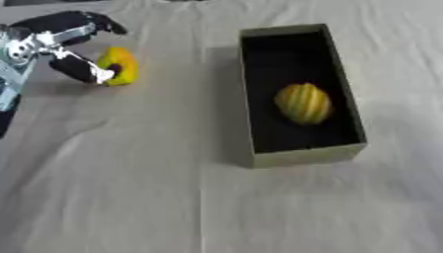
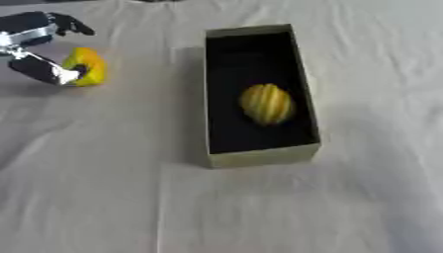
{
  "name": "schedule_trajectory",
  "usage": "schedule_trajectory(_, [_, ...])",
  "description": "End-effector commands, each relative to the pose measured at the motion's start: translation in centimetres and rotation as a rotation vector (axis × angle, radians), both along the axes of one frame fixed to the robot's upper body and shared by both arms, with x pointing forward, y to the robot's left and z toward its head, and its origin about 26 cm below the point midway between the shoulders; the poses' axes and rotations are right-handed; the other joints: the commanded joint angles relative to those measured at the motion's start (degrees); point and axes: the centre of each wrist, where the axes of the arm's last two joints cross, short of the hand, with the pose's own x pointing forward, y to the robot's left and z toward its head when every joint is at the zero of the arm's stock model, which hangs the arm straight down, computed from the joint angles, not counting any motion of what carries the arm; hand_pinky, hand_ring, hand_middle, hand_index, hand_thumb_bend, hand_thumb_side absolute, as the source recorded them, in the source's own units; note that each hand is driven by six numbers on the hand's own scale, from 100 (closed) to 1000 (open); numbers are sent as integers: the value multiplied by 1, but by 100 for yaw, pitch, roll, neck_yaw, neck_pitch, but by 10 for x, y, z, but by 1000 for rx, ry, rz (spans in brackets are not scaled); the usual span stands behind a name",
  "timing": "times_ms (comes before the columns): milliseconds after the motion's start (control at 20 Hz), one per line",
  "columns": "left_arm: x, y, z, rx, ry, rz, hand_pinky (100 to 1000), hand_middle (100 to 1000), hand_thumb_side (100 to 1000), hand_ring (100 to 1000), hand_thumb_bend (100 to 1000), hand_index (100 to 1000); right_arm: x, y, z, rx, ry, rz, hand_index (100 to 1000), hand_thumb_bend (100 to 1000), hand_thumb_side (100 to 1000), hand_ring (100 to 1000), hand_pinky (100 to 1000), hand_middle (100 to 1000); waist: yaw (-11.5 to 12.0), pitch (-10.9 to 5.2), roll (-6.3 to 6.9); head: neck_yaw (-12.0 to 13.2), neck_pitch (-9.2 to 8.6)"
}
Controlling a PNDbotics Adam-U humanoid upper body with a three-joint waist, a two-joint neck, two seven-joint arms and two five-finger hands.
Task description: Pick up objects on the table and place them in the box.
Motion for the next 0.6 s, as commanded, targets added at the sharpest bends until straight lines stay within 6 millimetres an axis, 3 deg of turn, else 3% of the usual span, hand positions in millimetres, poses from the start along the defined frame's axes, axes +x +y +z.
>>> schedule_trajectory(50, [-1,6,8,84,-8,70,842,782,406,891,383,890,-1,1,7,-11,-21,3,680,100,624,727,900,376,-6,-112,-17,41,-49])
schedule_trajectory(250, [1,6,3,165,-1,105,813,725,418,847,415,848,-1,2,7,-8,-16,7,679,100,628,727,901,376,-6,-120,-13,53,-20])
schedule_trajectory(600, [2,8,-2,185,20,106,762,592,375,746,311,735,-1,2,6,1,-11,8,679,100,627,727,902,374,-9,-143,-11,57,7])
